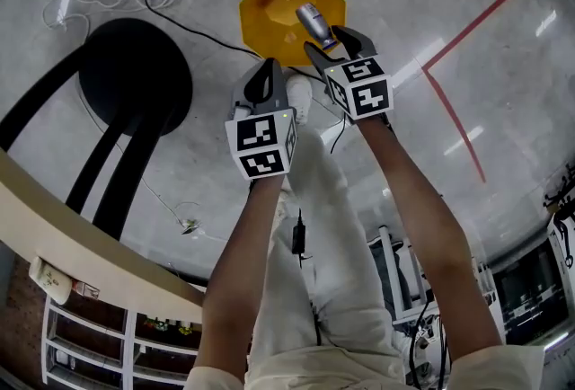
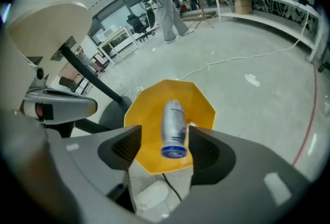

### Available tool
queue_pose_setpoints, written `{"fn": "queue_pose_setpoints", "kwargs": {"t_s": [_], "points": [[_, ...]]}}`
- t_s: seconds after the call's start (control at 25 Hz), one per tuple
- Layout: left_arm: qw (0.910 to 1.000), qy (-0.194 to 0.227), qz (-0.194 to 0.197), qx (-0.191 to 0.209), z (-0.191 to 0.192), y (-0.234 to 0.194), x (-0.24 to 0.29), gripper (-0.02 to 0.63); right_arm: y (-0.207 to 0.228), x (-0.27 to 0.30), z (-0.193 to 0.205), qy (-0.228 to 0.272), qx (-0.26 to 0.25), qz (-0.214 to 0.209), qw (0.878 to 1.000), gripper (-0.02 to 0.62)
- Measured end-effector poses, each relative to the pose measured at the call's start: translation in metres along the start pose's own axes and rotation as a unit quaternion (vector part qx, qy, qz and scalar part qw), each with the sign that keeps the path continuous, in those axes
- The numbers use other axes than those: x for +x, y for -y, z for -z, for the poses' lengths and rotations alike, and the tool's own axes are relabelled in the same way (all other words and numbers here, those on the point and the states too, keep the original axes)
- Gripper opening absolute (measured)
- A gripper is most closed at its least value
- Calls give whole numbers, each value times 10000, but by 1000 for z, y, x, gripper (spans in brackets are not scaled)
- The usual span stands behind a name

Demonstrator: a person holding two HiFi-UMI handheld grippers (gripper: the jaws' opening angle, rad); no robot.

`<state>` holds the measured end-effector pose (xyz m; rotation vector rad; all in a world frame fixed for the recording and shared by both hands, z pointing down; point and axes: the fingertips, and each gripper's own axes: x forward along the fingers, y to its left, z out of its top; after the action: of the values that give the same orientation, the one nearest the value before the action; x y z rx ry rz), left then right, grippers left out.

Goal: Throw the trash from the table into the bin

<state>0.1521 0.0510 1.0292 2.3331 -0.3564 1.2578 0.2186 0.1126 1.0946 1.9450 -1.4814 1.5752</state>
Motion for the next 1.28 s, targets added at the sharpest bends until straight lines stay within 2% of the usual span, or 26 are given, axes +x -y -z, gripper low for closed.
{"fn": "queue_pose_setpoints", "kwargs": {"t_s": [0.04, 0.24, 0.4, 0.6, 0.96, 1.28], "points": [[10000, 6, 7, 28, -2, 1, -1, 6, 1, 0, 1, 10, 96, -16, 10000, 306], [9999, 67, 97, 125, -19, 15, -24, 6, -7, -26, 0, 76, 242, 0, 9997, 284], [9999, 98, 122, 57, -37, 24, -57, 6, -37, -66, -13, 181, 187, -125, 9996, 279], [9992, 295, 187, 170, -75, 41, -100, 6, -74, -116, -42, 345, -68, -364, 9987, 272], [9964, 823, 182, 51, -146, 63, -223, 6, -149, -229, -112, 728, -677, -717, 9925, 213], [9917, 1267, 64, -234, -173, 68, -342, 6, -231, -323, -147, 948, -1193, -1131, 9818, 122]]}}
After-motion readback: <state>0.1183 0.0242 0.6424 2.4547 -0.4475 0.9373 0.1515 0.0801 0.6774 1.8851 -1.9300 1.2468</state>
